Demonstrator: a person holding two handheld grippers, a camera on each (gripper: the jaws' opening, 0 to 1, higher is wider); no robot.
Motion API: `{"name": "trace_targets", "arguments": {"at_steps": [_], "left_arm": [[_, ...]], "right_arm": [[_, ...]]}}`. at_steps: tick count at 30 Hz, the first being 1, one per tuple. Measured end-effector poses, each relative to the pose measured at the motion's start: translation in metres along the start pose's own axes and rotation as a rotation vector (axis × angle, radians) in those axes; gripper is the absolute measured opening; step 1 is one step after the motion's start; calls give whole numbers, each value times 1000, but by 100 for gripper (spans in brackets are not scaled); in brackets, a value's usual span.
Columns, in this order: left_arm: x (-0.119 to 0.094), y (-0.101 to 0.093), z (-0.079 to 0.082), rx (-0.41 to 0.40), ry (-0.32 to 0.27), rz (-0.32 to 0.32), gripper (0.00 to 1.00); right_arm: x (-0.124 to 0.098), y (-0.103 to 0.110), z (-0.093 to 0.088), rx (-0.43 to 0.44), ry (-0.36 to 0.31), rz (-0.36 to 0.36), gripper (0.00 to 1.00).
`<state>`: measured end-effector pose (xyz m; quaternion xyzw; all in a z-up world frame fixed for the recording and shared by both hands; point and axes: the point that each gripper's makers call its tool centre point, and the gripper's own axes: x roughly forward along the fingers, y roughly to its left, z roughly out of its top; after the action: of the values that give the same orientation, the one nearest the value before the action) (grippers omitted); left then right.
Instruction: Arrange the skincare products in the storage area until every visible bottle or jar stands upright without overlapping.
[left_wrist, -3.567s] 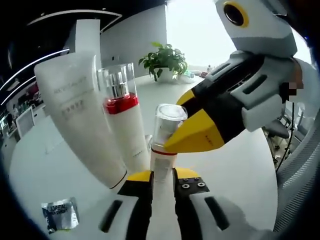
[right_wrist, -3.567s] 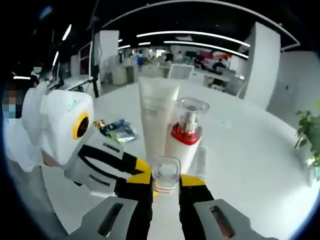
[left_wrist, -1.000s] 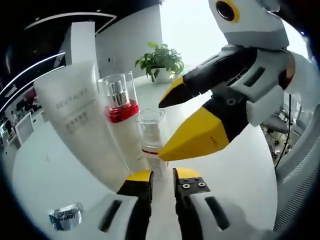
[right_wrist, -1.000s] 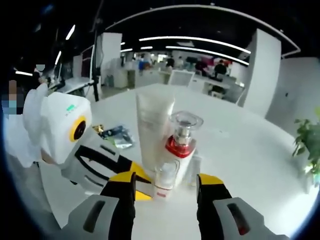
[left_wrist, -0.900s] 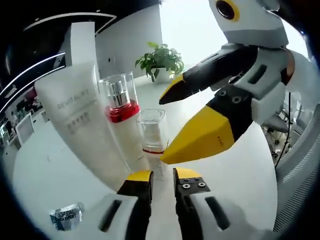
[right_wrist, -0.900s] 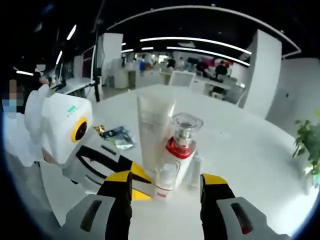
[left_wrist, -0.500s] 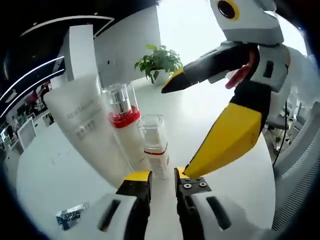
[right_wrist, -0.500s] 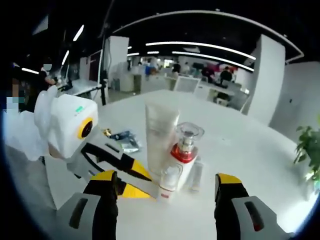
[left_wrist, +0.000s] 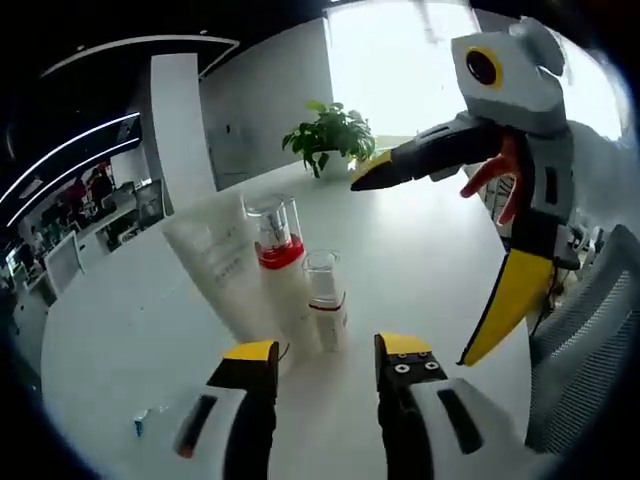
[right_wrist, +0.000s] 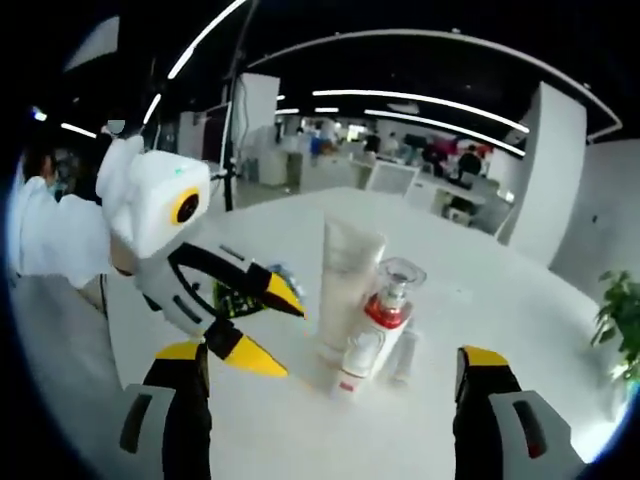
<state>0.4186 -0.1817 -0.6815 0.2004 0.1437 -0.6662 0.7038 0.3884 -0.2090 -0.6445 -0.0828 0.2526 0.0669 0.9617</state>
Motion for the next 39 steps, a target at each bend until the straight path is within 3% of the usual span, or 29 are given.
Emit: {"name": "trace_targets", "arguments": {"at_steps": [13, 24, 30, 39], "left_arm": [[-40, 2, -5, -22, 28, 5, 66], [-76, 8, -8, -74, 24, 50, 90], [-93, 16, -14, -91, 30, 81, 99], [-123, 31, -25, -145, 21, 134, 99]], "right_arm": [[-14, 0, 5, -14, 0, 19, 100], [-21, 7, 7, -25, 3, 30, 100], [-23, 11, 8, -37, 7, 40, 100], [-27, 14, 6, -41, 13, 49, 100]]}}
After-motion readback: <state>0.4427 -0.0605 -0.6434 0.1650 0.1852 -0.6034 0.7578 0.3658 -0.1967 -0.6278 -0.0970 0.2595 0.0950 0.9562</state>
